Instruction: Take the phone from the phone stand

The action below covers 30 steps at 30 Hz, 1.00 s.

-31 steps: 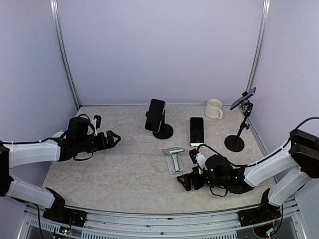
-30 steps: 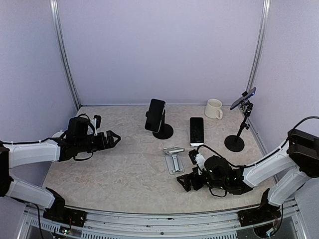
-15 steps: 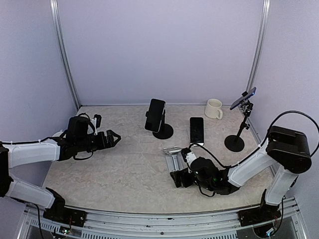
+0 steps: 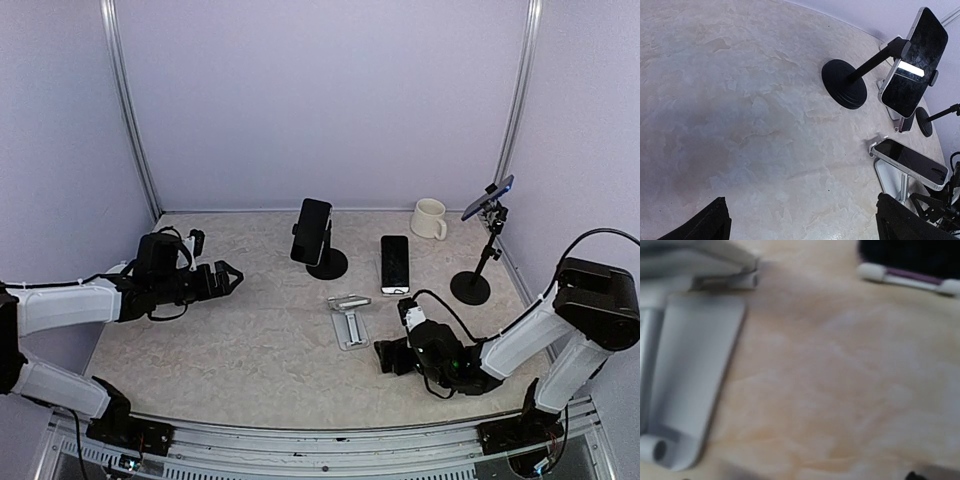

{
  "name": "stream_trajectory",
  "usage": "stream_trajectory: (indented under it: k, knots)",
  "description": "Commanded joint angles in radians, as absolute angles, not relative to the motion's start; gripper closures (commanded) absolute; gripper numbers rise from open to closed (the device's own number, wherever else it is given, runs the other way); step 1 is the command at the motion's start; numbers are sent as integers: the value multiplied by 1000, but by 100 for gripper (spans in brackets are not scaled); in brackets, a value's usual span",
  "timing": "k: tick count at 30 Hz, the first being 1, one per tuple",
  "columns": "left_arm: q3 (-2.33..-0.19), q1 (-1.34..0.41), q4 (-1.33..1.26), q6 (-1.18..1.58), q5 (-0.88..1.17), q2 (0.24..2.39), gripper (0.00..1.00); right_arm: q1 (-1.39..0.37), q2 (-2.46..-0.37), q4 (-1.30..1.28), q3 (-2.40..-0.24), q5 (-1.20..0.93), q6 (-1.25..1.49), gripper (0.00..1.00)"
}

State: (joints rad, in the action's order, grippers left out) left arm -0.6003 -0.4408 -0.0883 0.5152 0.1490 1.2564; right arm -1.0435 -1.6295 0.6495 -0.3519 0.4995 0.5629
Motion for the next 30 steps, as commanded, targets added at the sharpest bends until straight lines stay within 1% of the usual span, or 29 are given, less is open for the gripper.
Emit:
stream_trajectory:
  k: [1,4,8,14,19,22,26,30]
  knots:
    - [-637,-450,-99,500,151,1264,1,-1021,-1557,730,-298,450,475,9]
    - [-635,-450,-100,497,151,1260,1,-1026,-1551,751,-312,363,400,6]
    - [-634,-449,-107,498,154,1264,1,-1067,-1603,795,-366,321,348,2]
    - [-634,-450,-99,497,151,1259,1,-1107,-1732,817,-484,331,355,1]
    - [-633,-449,-91,495,145,1252,1,-1110,-1798,789,-537,417,404,0]
    - [-635,-449,-91,494,146,1253,1,-1109,-1820,790,-532,478,420,1]
    - [-638,-448,-97,495,146,1259,1,-1099,-1832,795,-503,537,429,5]
    - [-641,-449,-98,491,148,1262,1,-1071,-1800,828,-434,549,428,10]
